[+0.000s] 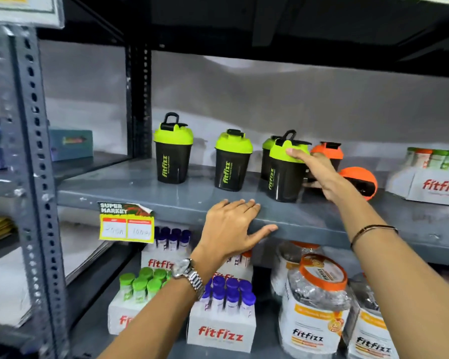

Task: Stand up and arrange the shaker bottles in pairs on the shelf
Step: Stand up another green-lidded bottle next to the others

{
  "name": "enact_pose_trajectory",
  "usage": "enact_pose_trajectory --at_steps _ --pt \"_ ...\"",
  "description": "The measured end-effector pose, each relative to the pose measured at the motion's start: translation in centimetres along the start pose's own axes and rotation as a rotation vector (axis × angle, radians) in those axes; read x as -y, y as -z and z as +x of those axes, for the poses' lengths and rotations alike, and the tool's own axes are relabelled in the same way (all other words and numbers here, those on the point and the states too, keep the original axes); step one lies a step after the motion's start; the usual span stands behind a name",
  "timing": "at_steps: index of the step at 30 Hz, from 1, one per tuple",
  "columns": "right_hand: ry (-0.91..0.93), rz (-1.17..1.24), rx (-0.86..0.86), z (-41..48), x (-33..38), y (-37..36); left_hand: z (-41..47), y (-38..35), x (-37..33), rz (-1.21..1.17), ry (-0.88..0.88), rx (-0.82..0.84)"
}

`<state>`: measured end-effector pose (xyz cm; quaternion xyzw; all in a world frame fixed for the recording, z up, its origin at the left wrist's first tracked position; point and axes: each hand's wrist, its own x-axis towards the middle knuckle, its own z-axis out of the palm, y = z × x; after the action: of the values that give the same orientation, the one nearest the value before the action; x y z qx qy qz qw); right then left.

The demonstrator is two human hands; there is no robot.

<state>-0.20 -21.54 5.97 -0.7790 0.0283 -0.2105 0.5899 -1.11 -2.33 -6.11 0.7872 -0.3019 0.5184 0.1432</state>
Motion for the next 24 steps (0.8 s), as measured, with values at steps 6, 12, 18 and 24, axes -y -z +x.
enact_pose_trajectory --at_steps 6,12,18,24 --pt "0.054 -0.173 -0.095 0.6 -1.9 -1.3 -0.1 -0.5 0.1 -0.001 -0.004 -0.033" --pt "0.044 -0.149 -0.103 0.8 -2.1 -1.9 -0.1 -0.5 0.2 -0.001 -0.001 -0.026" --pt "0.042 -0.181 -0.088 0.4 -2.8 -2.2 -0.2 -0.4 0.2 -0.013 -0.001 -0.015" --pt "0.038 -0.219 -0.102 0.8 -3.4 -2.5 0.0 -0.3 0.1 -0.010 -0.006 -0.024"
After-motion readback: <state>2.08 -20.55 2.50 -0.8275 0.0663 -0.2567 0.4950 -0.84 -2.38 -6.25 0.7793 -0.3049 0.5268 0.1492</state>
